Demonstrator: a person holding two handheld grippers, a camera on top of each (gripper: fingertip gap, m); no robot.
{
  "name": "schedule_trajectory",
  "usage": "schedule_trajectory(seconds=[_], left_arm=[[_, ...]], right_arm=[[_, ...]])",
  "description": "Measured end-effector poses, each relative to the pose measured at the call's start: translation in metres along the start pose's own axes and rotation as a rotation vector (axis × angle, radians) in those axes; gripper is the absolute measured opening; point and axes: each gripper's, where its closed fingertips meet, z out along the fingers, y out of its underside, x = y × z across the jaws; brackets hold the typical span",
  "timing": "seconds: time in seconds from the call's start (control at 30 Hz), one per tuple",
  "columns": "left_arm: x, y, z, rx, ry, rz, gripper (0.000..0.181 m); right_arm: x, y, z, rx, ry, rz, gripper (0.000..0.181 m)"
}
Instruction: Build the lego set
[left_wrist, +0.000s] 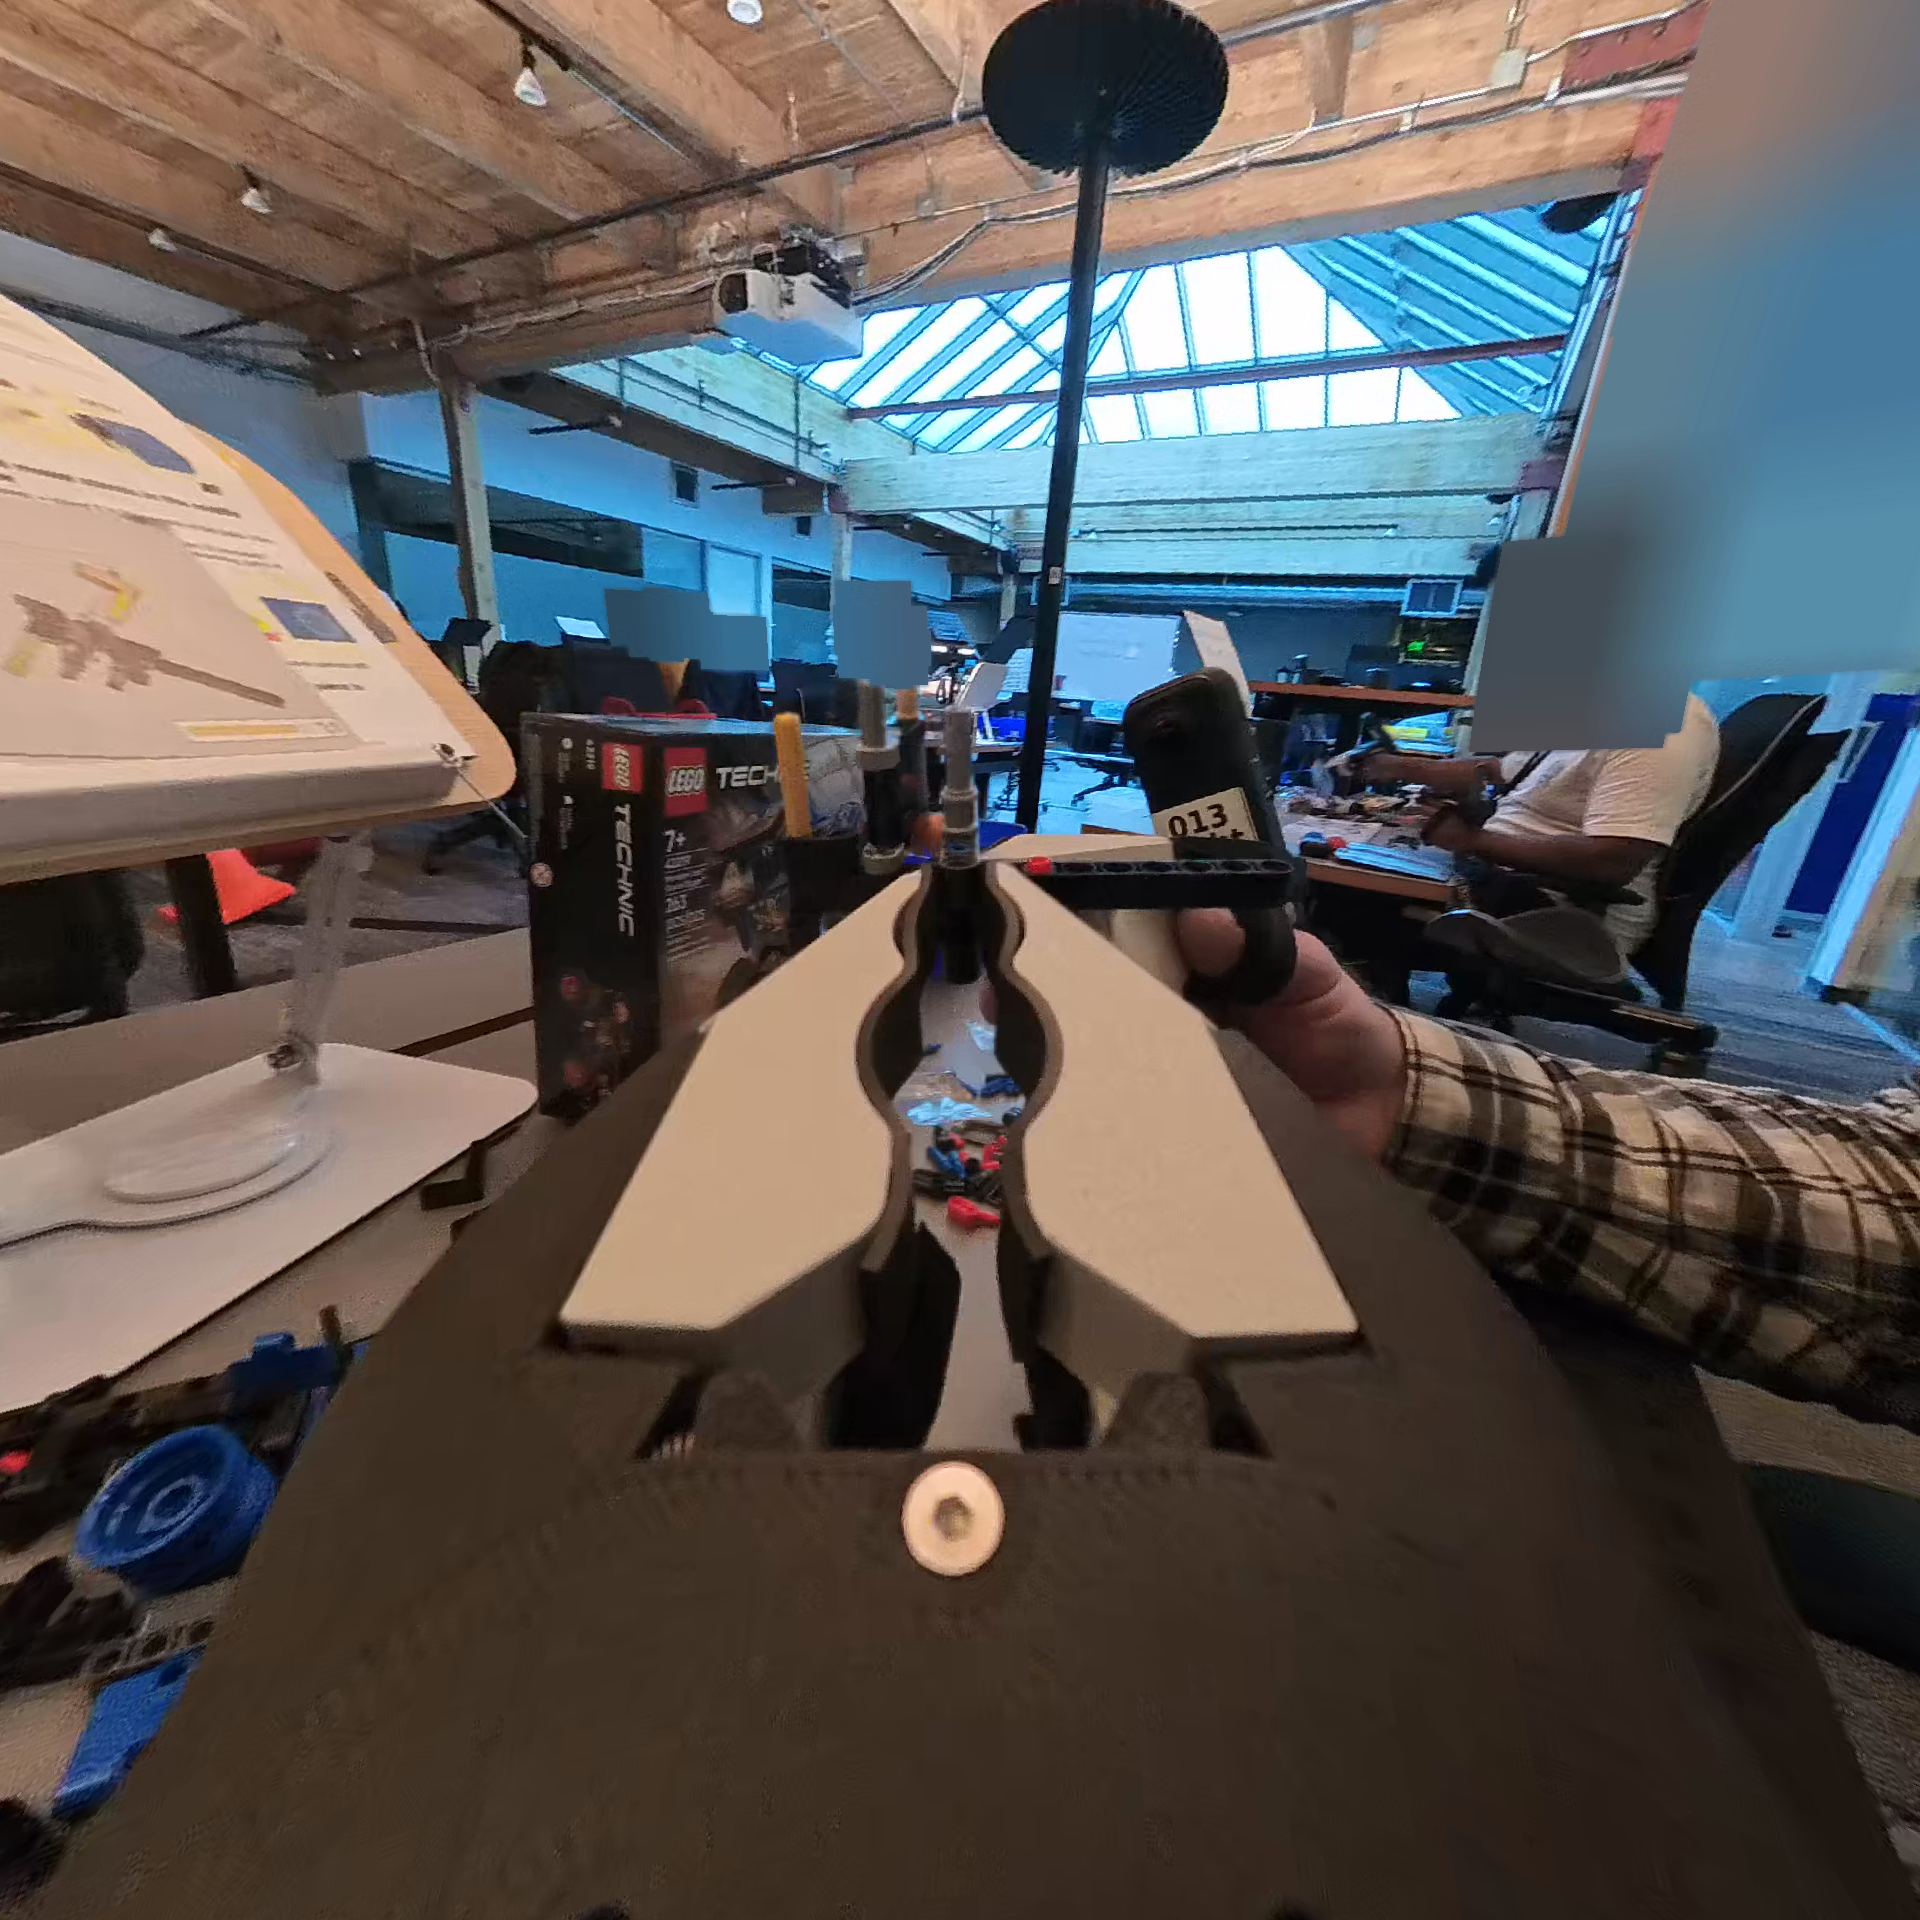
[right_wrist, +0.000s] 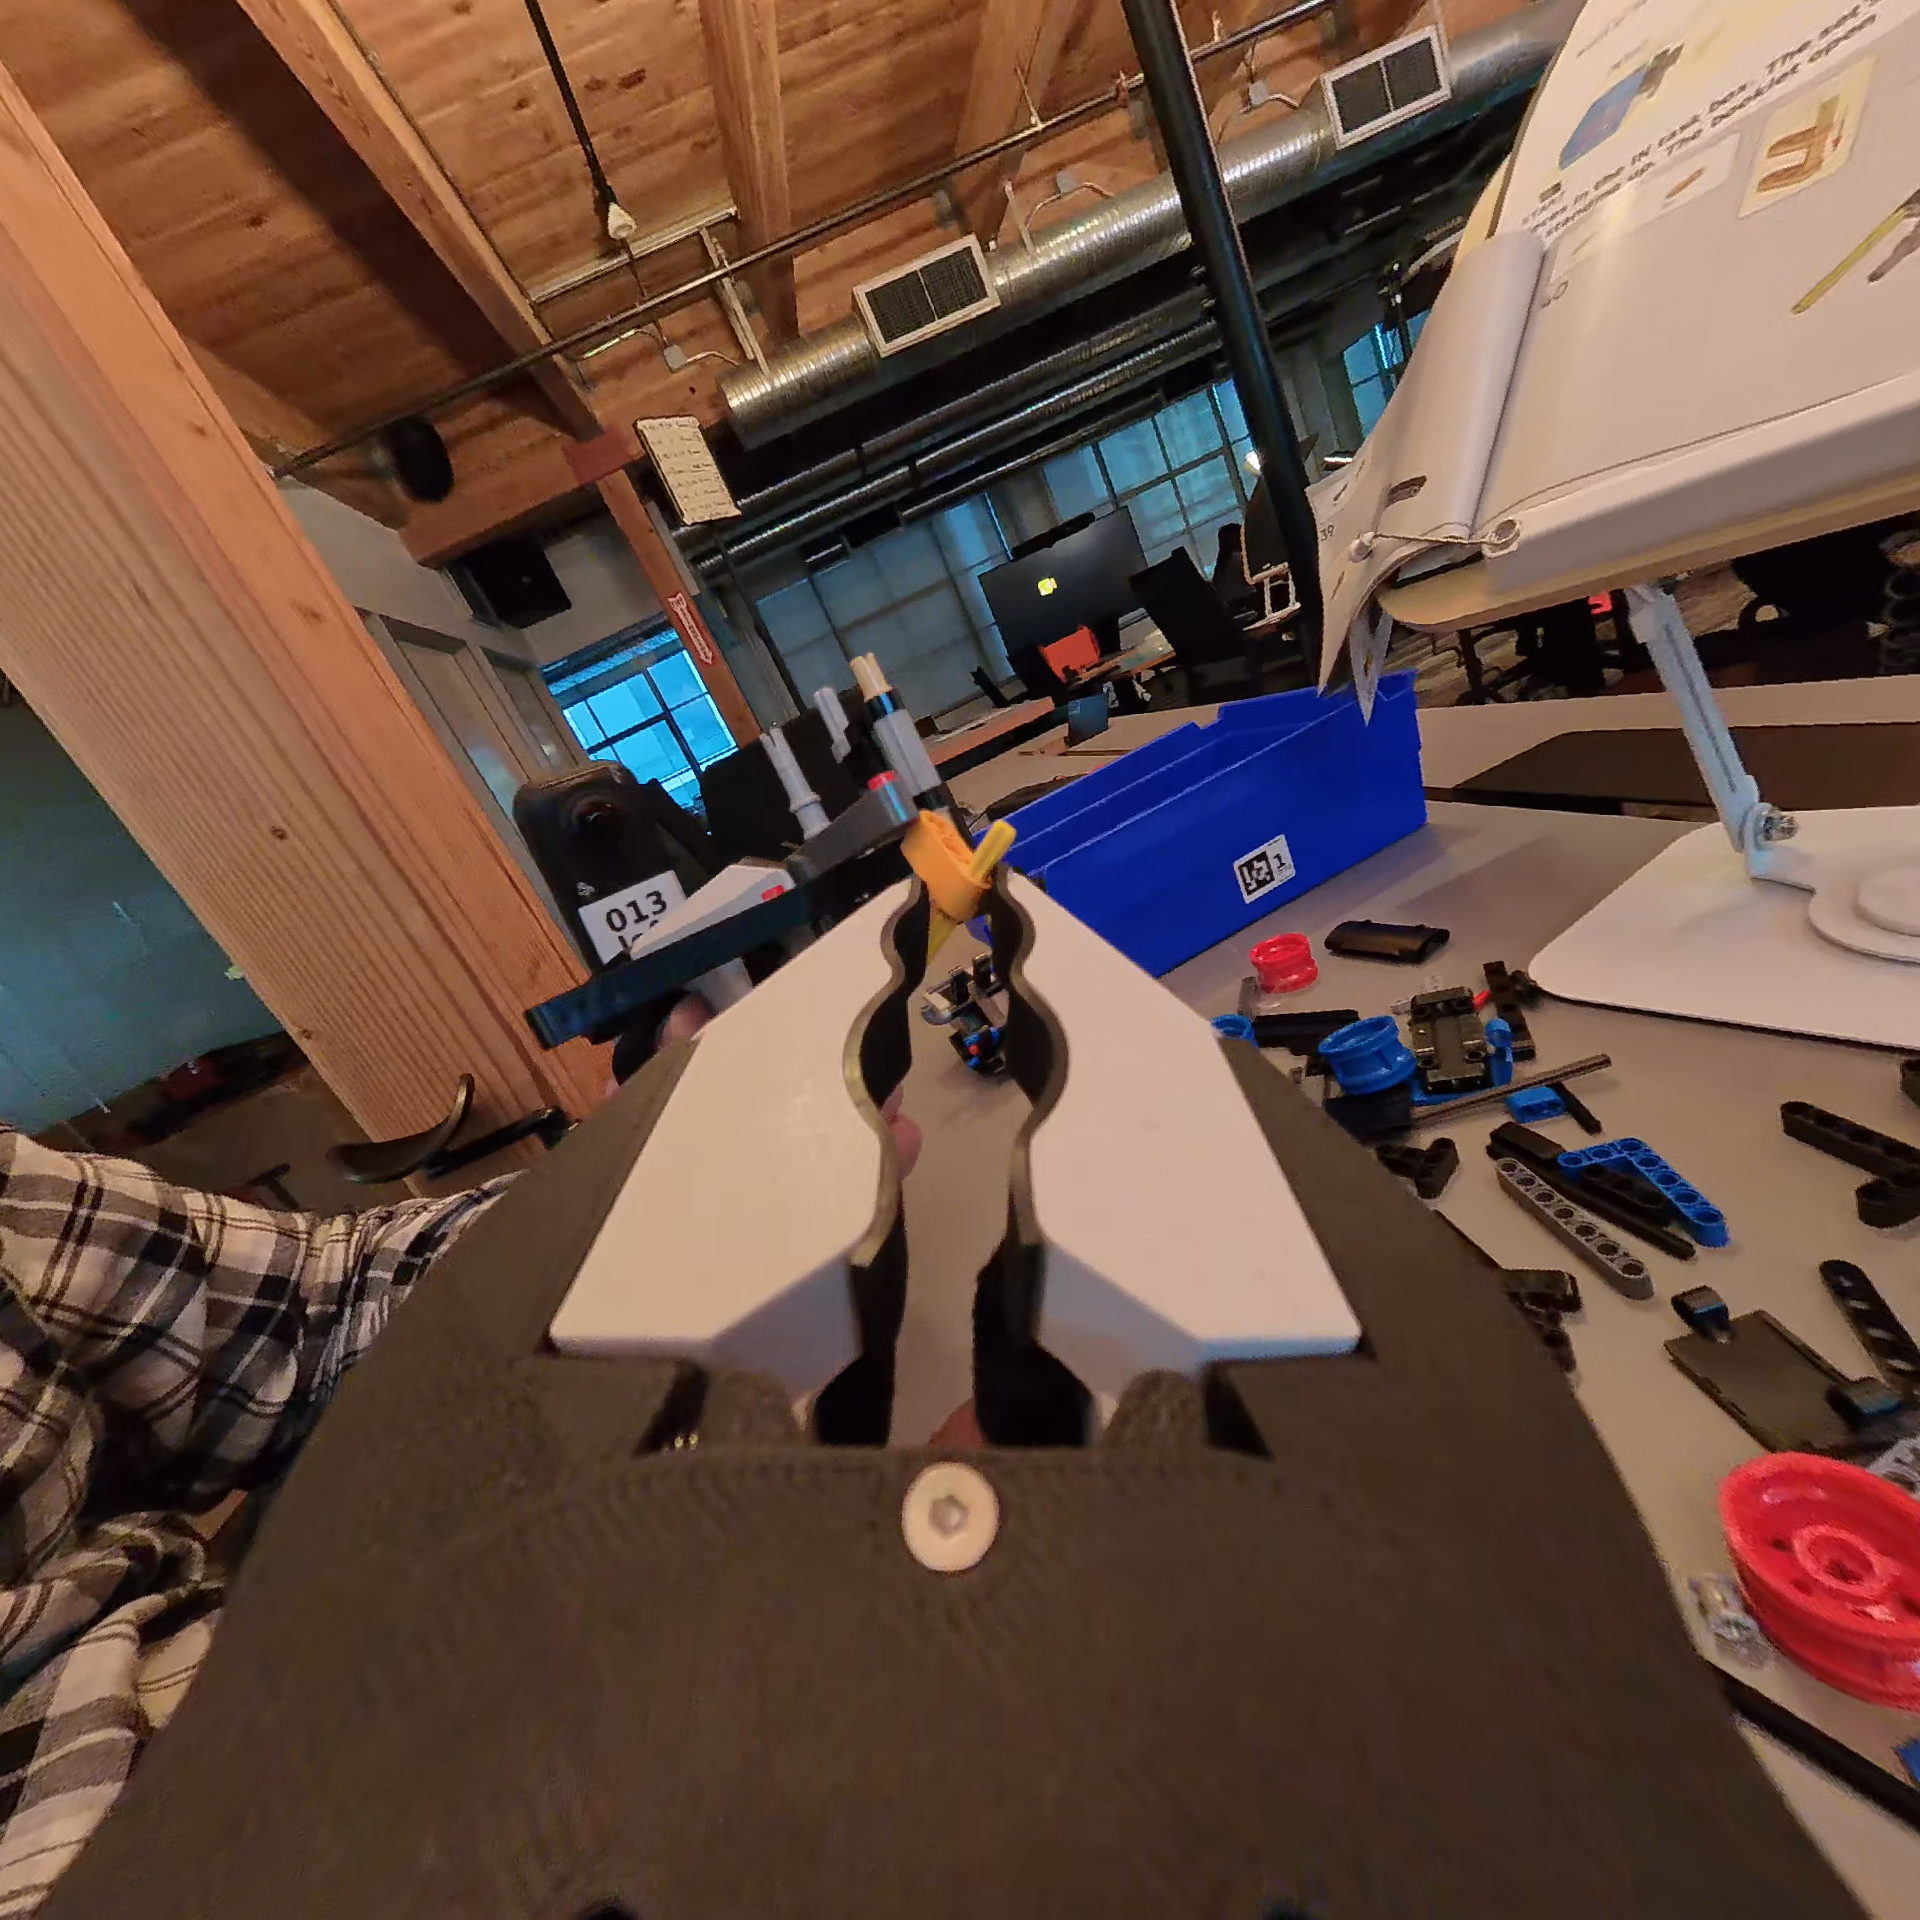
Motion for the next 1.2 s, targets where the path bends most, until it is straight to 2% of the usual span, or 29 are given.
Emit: schedule_trajectory(seconds=[0.37,0.7,0.97,1.2], left_arm=[[0.011,0.017,0.009,-0.061,0.063,-0.008,0.007],[0.019,0.04,0.014,-0.166,0.07,0.078,0.006],[0.016,0.043,0.013,-0.177,0.048,0.104,0.006],[0.014,0.033,0.01,-0.124,0.034,0.096,0.006]], right_arm=[[-0.009,-0.005,0.0,0.013,0.015,-0.084,0.009],[-0.008,-0.002,0.001,-0.014,0.047,-0.152,0.009],[-0.005,0.001,0.002,-0.025,0.055,-0.157,0.009],[-0.005,-0.008,-0.001,0.023,0.053,-0.117,0.009]])
